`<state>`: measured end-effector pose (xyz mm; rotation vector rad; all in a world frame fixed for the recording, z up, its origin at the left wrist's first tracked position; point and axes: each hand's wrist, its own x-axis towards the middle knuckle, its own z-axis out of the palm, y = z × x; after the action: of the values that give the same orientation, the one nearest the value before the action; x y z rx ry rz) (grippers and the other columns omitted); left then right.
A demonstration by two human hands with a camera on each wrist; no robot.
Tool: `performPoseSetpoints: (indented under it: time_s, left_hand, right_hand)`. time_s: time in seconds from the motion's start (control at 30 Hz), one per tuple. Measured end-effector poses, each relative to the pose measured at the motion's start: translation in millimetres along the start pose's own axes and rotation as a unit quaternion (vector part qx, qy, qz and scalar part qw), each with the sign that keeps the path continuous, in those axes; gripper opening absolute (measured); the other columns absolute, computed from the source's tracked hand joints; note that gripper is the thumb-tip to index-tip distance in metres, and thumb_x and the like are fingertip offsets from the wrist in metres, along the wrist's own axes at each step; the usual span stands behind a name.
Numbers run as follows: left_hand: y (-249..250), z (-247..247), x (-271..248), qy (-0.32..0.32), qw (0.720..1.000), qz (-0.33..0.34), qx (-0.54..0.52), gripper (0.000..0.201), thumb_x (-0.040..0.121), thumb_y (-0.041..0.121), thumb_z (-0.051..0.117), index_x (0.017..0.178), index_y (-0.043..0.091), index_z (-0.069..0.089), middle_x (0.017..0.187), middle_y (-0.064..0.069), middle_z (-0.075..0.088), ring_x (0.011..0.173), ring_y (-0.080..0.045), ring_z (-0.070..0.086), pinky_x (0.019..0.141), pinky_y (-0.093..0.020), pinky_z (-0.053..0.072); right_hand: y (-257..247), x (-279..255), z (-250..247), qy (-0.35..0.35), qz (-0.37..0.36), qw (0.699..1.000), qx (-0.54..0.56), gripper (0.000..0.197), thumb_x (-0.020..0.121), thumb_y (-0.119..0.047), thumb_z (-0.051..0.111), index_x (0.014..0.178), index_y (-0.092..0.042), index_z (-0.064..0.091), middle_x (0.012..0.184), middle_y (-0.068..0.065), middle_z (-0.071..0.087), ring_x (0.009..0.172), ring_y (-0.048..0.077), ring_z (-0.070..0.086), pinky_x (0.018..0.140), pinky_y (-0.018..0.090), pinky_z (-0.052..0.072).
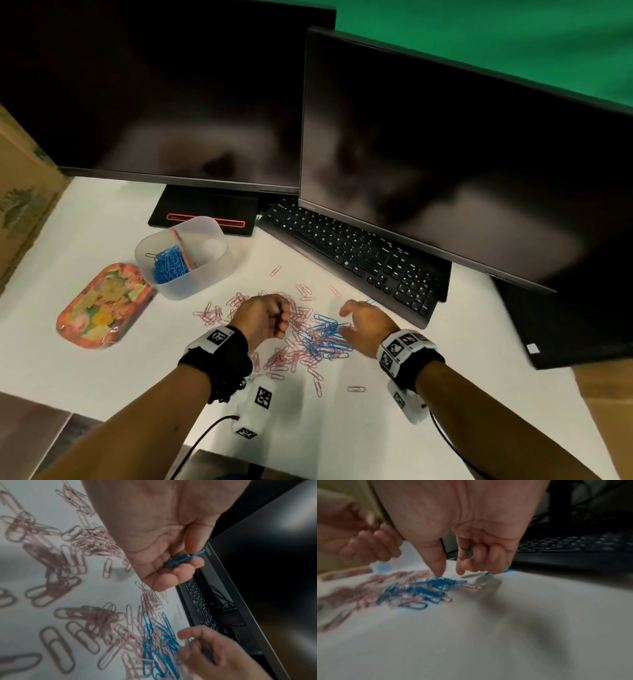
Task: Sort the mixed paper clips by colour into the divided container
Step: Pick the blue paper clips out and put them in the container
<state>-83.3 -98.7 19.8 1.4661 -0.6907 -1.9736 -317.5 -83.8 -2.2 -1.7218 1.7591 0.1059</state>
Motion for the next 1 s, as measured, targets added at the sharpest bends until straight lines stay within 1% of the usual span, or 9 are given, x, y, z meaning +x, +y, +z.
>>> performPoseSetpoints:
  time_s: [0.1, 0.3, 0.43, 0.53, 0.6, 0.8, 0.87, 0.93, 1.0]
  left_hand:
    - [-4, 5, -3, -0.011, 1.000, -0.010, -0.012, 0.017, 0.077, 0.007, 0.030, 0.069, 0.010, 0.045, 0.063, -0.006, 0.042, 0.052, -0.019, 0.037, 0.051, -0.027, 0.031]
    - [-15, 8, -4, 0.012, 0.999, -0.034, 0.005, 0.028, 0.091, 0.029, 0.038, 0.066, 0.017, 0.042, 0.056, -0.001, 0.040, 0.048, -0.018, 0.035, 0.049, -0.026, 0.029]
    - [-17, 10, -6, 0.049, 0.998, -0.037, 0.007, 0.036, 0.098, 0.027, 0.039, 0.063, 0.016, 0.040, 0.052, -0.003, 0.037, 0.046, -0.018, 0.033, 0.048, -0.025, 0.027]
    - [-20, 12, -6, 0.061, 0.997, -0.039, -0.002, 0.032, 0.098, 0.022, 0.039, 0.066, 0.015, 0.042, 0.051, -0.001, 0.032, 0.044, -0.015, 0.026, 0.047, -0.022, 0.022]
    - [-21, 16, -6, 0.065, 0.997, -0.039, 0.018, 0.027, 0.096, 0.019, 0.044, 0.069, 0.013, 0.047, 0.054, 0.000, 0.031, 0.042, -0.014, 0.022, 0.045, -0.019, 0.019]
    - [-21, 40, -8, 0.017, 0.968, 0.049, 0.247, 0.015, 0.090, 0.021, 0.062, 0.096, 0.011, 0.071, 0.046, 0.014, 0.052, 0.044, 0.000, 0.045, 0.047, -0.016, 0.031]
    - [-23, 43, -5, 0.020, 0.960, 0.062, 0.273, 0.016, 0.087, 0.022, 0.067, 0.096, 0.011, 0.072, 0.063, 0.011, 0.061, 0.058, -0.004, 0.054, 0.051, -0.013, 0.034]
    - [-20, 46, -6, 0.034, 0.967, 0.061, 0.244, 0.015, 0.088, 0.020, 0.064, 0.097, 0.010, 0.070, 0.074, 0.007, 0.061, 0.060, -0.001, 0.053, 0.052, -0.012, 0.034]
    - [-17, 47, -7, 0.019, 0.995, 0.013, 0.097, 0.021, 0.092, 0.026, 0.058, 0.098, 0.008, 0.067, 0.071, 0.003, 0.058, 0.045, -0.003, 0.042, 0.046, -0.017, 0.031]
  right_hand:
    - [-11, -1, 2, -0.008, -0.007, 0.998, -0.057, 0.038, 0.086, -0.046, 0.060, 0.116, -0.024, 0.053, 0.116, -0.003, 0.054, 0.106, 0.021, 0.056, 0.084, 0.028, 0.044]
    - [-19, -3, 7, -0.016, -0.009, 0.999, -0.047, 0.015, 0.091, -0.031, 0.055, 0.101, -0.020, 0.060, 0.111, 0.002, 0.056, 0.104, 0.022, 0.057, 0.090, 0.030, 0.048]
    - [-16, -9, 6, -0.014, 0.004, 0.999, 0.035, 0.006, 0.089, -0.027, 0.060, 0.091, -0.021, 0.061, 0.095, -0.001, 0.062, 0.087, 0.018, 0.061, 0.077, 0.026, 0.052]
    - [-13, -15, 0, 0.012, 0.013, 0.991, 0.136, 0.002, 0.085, -0.018, 0.065, 0.084, -0.020, 0.064, 0.074, -0.009, 0.058, 0.067, 0.009, 0.056, 0.059, 0.013, 0.042]
    - [-12, -15, -3, 0.023, 0.020, 0.986, 0.166, 0.006, 0.083, -0.016, 0.067, 0.083, -0.022, 0.065, 0.072, -0.009, 0.058, 0.069, 0.011, 0.056, 0.062, 0.013, 0.043]
    - [-23, -20, -13, 0.055, -0.010, 0.978, 0.199, 0.009, 0.082, -0.015, 0.070, 0.088, -0.021, 0.070, 0.071, -0.010, 0.056, 0.065, 0.005, 0.053, 0.060, 0.007, 0.042]
    - [-26, -22, -16, 0.060, -0.018, 0.975, 0.213, 0.008, 0.081, -0.014, 0.071, 0.087, -0.020, 0.071, 0.072, -0.009, 0.058, 0.065, 0.005, 0.054, 0.062, 0.009, 0.043]
    - [-30, -23, -19, 0.063, -0.012, 0.966, 0.250, 0.008, 0.080, -0.013, 0.074, 0.085, -0.018, 0.071, 0.074, -0.004, 0.063, 0.067, 0.008, 0.056, 0.068, 0.018, 0.047]
    - [-35, -24, -22, 0.073, -0.007, 0.953, 0.294, 0.011, 0.078, -0.011, 0.076, 0.080, -0.020, 0.070, 0.075, -0.002, 0.066, 0.068, 0.009, 0.058, 0.071, 0.024, 0.048]
